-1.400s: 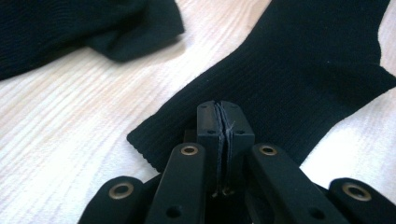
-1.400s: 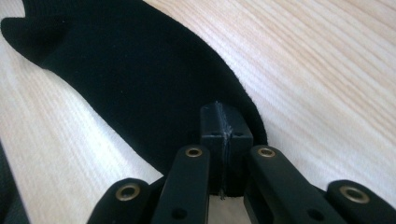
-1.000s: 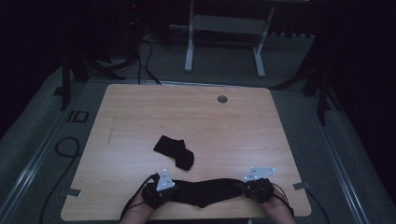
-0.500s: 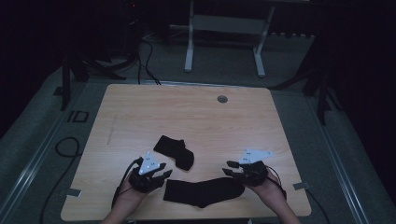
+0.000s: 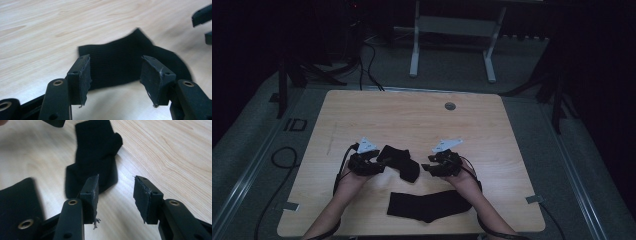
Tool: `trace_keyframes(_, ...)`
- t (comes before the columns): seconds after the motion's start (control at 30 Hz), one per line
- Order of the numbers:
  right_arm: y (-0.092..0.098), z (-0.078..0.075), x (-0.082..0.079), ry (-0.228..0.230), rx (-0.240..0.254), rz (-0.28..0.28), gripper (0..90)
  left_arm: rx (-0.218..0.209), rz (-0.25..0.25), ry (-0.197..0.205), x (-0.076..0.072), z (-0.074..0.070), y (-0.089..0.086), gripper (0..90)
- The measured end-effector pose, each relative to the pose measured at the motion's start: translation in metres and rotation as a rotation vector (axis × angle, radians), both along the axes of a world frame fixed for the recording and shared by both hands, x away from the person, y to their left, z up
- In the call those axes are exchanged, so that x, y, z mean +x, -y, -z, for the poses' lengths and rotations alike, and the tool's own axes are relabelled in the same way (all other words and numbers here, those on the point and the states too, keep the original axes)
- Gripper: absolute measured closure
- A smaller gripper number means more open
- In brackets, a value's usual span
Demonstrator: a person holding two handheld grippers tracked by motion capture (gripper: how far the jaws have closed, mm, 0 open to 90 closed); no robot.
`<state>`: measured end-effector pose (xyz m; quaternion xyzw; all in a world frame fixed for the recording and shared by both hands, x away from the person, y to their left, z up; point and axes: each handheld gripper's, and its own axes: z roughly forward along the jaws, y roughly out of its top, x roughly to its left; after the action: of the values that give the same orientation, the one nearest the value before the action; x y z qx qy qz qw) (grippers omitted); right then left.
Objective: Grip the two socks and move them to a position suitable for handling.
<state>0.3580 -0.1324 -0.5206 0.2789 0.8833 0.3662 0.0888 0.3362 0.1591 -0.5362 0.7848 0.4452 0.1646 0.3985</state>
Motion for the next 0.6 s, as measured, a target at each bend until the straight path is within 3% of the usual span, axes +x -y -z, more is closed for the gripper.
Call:
trace_keyframes(0.17, -0.012, 0.013, 0.009, -0.039, -0.018, 0.01, 53.5, 0.033, -0.026, -0.028, 0.016, 0.01, -0.001, 42.6)
trace_keyframes(0.43, -0.026, 0.029, 0.013, -0.077, -0.051, 0.001, 53.8, 0.147, -0.02, -0.078, 0.031, 0.026, 0.005, 44.6)
trace_keyframes(0.6, -0.032, 0.032, 0.013, -0.078, -0.088, -0.018, 60.5, 0.133, -0.017, -0.098, 0.033, 0.026, 0.006, 51.3)
